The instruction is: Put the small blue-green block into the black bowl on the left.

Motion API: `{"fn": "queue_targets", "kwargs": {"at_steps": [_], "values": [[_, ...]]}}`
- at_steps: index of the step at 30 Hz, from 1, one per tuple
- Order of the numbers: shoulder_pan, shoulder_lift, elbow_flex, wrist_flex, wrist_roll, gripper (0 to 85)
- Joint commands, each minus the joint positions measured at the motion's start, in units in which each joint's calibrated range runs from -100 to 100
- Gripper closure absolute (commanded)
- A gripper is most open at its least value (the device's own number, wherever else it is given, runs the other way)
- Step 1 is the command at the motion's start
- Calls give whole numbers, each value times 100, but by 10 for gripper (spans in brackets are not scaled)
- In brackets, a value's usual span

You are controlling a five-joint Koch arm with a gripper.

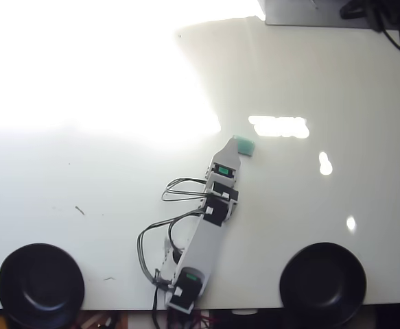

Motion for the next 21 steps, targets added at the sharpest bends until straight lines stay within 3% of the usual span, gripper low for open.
{"fn": "queue_targets", "kwargs": {"at_steps": [1, 21], "values": [[-73, 179, 540, 3, -54, 390], [-347, 2139, 1714, -13, -156, 407]]}}
